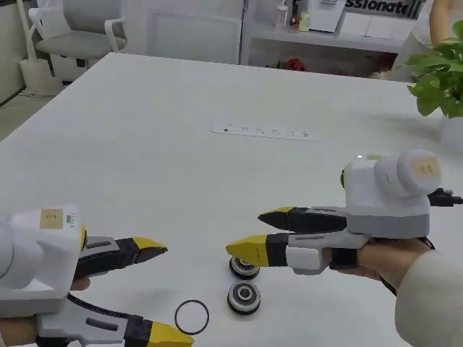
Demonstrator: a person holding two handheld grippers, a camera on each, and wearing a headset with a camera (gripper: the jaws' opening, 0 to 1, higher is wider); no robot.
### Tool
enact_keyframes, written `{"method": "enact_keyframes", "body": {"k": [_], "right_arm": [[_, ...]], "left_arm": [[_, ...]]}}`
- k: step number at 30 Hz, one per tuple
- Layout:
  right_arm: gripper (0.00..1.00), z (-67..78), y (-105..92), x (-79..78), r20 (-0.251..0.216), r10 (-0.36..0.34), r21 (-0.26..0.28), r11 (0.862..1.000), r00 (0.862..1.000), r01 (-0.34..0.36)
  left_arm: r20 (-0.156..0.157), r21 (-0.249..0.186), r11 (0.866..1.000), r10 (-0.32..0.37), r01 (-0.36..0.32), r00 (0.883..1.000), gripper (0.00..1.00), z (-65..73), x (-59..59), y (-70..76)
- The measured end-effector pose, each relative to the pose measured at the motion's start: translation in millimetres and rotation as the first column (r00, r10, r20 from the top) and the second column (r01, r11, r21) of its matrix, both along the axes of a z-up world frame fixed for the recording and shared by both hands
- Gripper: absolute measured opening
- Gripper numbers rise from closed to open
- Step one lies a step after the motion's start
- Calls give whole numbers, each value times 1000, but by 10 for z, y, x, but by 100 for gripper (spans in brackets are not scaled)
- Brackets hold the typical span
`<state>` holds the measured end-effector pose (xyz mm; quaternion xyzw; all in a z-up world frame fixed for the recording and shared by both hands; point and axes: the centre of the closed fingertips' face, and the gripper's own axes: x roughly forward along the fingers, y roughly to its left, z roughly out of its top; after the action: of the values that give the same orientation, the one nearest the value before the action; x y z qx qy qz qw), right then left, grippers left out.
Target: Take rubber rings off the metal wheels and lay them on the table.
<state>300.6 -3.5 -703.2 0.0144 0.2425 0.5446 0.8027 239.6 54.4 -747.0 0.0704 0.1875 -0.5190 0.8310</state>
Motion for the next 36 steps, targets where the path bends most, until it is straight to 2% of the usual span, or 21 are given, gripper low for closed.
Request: {"method": "enact_keyframes", "body": {"k": [10, 14, 23, 25, 30, 36], "right_arm": [[50, -85, -204, 75, -1, -26, -18, 999, 1000, 26], [49, -158, -244, 79, -19, -27, -33, 999, 999, 26], [47, -275, -266, 45, -50, -4, -54, 999, 999, 2], [47, -277, -264, 36, -56, -2, -49, 999, 998, -1], [46, -295, -282, 48, -57, 2, -47, 999, 998, -4], [45, -371, -305, 39, -68, 8, -62, 998, 998, -12]], "left_arm": [[-15, -10, 1000, -26, 26, 1000, 79, 4, -32, -56], [-15, -57, 998, -28, 27, 999, 79, 120, -3, -101], [-4, -85, 995, -53, 53, 999, 82, 386, 109, -197], [-6, -76, 995, -68, 68, 998, 83, 439, 137, -223], [24, -30, 995, -94, 94, 995, 83, 546, 219, -296], [21, -9, 992, -123, 124, 992, 83, 606, 302, -412]]}}
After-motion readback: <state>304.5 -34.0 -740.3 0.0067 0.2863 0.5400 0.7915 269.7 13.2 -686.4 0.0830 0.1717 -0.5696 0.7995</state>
